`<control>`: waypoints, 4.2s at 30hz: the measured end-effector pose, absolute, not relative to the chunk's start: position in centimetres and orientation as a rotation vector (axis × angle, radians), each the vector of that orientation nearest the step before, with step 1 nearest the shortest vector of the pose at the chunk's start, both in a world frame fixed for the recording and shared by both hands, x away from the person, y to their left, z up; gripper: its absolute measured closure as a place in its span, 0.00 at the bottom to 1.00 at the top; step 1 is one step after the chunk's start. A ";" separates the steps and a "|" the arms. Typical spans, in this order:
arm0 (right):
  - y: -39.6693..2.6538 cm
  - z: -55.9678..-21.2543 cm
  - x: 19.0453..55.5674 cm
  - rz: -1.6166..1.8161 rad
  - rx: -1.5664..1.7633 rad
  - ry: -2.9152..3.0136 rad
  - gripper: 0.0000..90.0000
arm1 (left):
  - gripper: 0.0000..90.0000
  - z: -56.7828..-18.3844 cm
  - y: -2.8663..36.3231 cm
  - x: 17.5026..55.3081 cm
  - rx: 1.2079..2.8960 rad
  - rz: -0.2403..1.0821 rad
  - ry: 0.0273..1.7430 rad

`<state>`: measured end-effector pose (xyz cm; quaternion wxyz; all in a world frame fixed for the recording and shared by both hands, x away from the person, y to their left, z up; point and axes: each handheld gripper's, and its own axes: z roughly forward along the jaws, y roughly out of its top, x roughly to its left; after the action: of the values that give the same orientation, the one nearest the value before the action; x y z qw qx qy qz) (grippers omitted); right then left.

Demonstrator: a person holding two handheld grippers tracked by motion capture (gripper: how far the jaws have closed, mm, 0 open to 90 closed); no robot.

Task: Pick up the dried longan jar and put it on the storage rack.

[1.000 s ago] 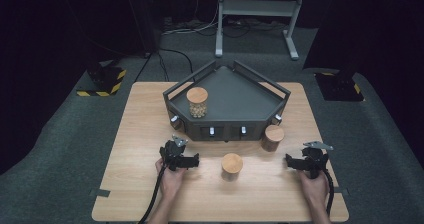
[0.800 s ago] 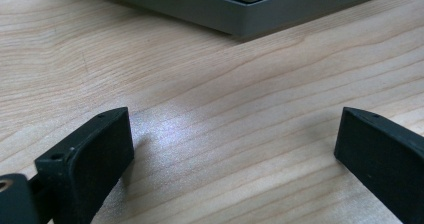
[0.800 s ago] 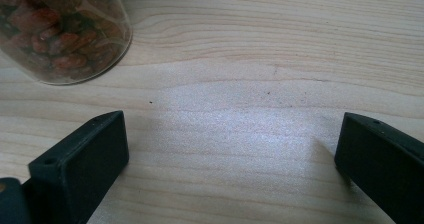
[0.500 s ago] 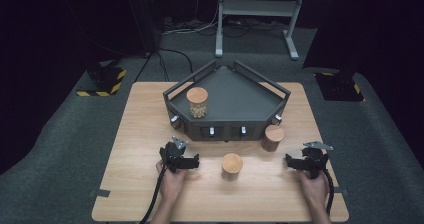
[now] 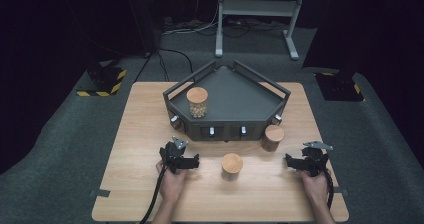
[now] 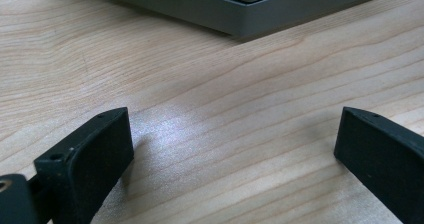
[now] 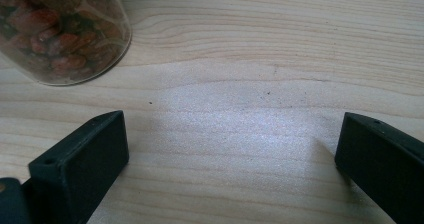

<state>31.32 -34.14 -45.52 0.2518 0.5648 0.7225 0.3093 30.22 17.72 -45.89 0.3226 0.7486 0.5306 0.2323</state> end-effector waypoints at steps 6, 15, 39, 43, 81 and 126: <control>-33.9 -45.5 31.3 0.836 1.550 1.953 0.00 | 0.03 -45.9 17.7 30.2 1.964 0.610 1.393; -34.2 -45.2 31.0 0.842 1.563 1.956 0.01 | 0.03 -45.9 17.7 30.2 1.964 0.609 1.393; -35.0 -45.2 27.4 1.076 1.395 2.080 0.01 | 0.02 -45.9 17.7 30.2 1.964 0.609 1.394; -34.6 -45.2 27.3 1.103 1.372 2.102 0.01 | 0.03 -45.9 17.7 30.2 1.965 0.609 1.393; -29.4 -46.3 27.4 1.295 1.064 2.392 0.02 | 0.03 -45.9 17.7 30.2 1.964 0.609 1.394; -23.0 -46.8 27.3 1.312 0.909 2.348 0.22 | 0.03 -45.9 17.7 30.2 1.964 0.610 1.394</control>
<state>27.26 -23.04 -46.84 0.1508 0.3165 0.8175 0.4569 30.21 17.71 -45.88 0.3226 0.7483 0.5310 0.2323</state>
